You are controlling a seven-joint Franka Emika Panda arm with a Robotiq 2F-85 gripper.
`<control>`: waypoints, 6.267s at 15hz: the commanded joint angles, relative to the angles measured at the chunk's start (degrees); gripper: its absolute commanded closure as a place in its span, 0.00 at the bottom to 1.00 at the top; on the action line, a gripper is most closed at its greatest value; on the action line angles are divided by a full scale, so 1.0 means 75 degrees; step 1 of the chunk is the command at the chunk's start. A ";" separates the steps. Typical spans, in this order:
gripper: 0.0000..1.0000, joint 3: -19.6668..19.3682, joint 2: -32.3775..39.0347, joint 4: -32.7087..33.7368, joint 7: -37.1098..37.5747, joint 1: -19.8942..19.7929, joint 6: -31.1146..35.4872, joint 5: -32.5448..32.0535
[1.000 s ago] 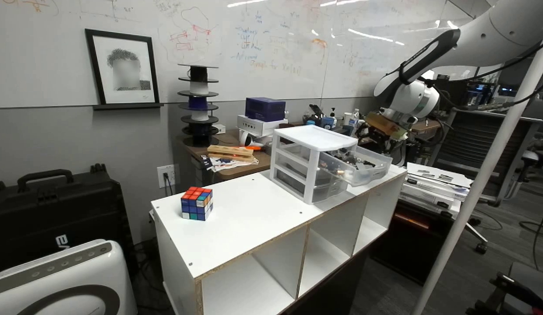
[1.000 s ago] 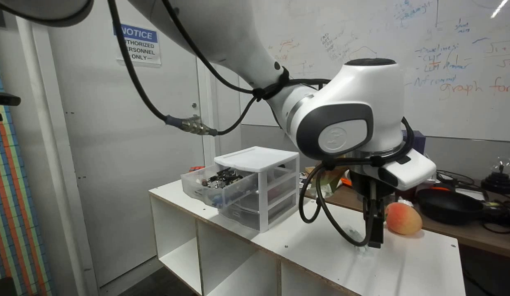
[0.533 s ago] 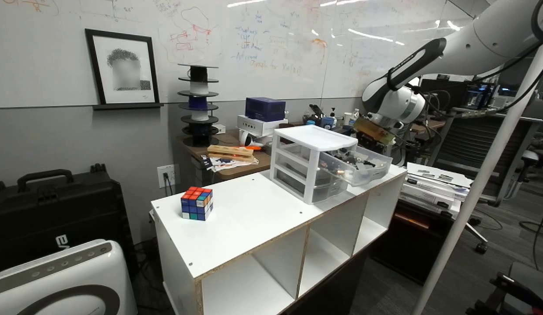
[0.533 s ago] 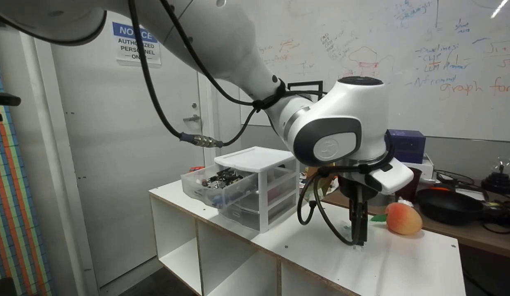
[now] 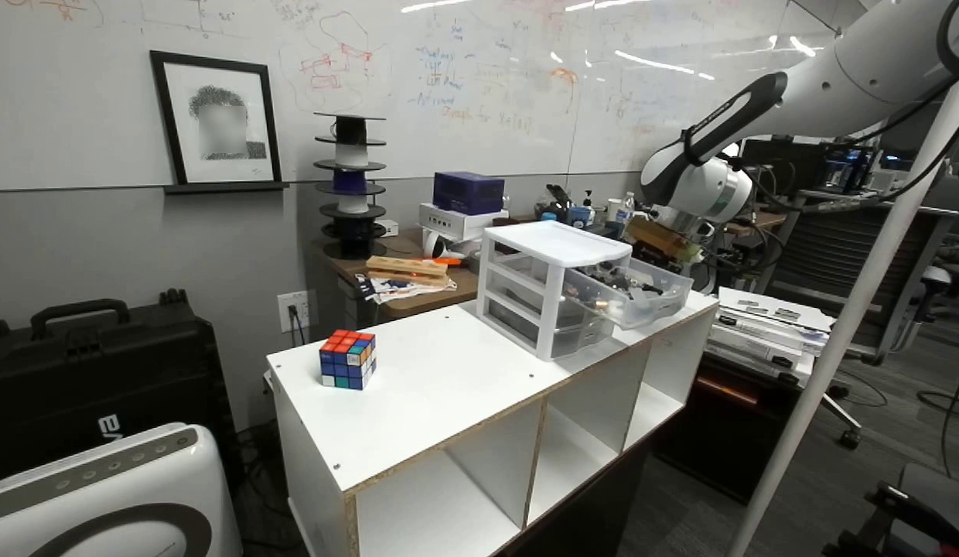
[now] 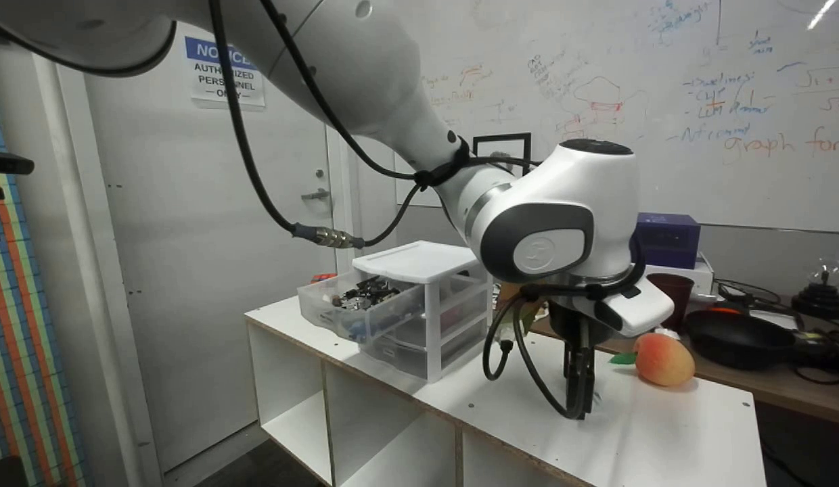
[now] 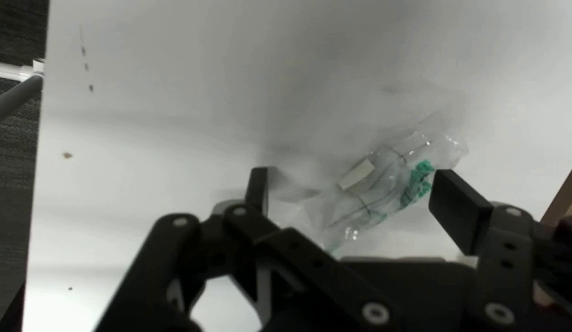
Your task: Put the black object and the tissue into the drawer then close it.
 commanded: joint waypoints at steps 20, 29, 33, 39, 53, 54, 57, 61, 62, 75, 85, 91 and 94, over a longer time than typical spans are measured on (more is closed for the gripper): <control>0.99 -0.0503 -0.1099 -0.0645 -0.0128 0.0709 -0.0885 -0.0897; 1.00 -0.1327 -0.4166 -0.3559 0.1374 0.2451 -0.0538 -0.3245; 1.00 -0.1232 -0.5734 -0.4825 0.2938 0.2845 -0.0408 -0.5207; 1.00 0.0040 -0.8183 -0.6435 0.3140 0.2502 -0.0559 -0.6115; 1.00 0.0340 -0.8610 -0.7795 -0.1066 0.2620 0.0711 -0.1283; 1.00 0.0304 -0.8464 -0.7732 -0.1327 0.2603 0.0859 -0.1010; 1.00 0.0270 -0.7838 -0.7323 -0.1848 0.2584 0.0991 -0.0503; 1.00 0.0402 -0.6833 -0.6618 -0.1455 0.2352 0.0462 -0.0735; 1.00 0.0415 -0.6614 -0.6485 -0.1396 0.2311 0.0421 -0.0800; 0.28 0.0700 -0.6571 -0.5591 0.0211 0.2519 -0.0714 -0.2969; 0.00 0.1656 -0.8816 -0.6195 -0.1016 0.2845 -0.3832 -0.3546; 0.00 0.1554 -0.9726 -0.7785 -0.1801 0.2547 -0.3463 -0.4232; 0.00 0.1286 -0.9946 -0.8671 -0.2277 0.2331 -0.2822 -0.4334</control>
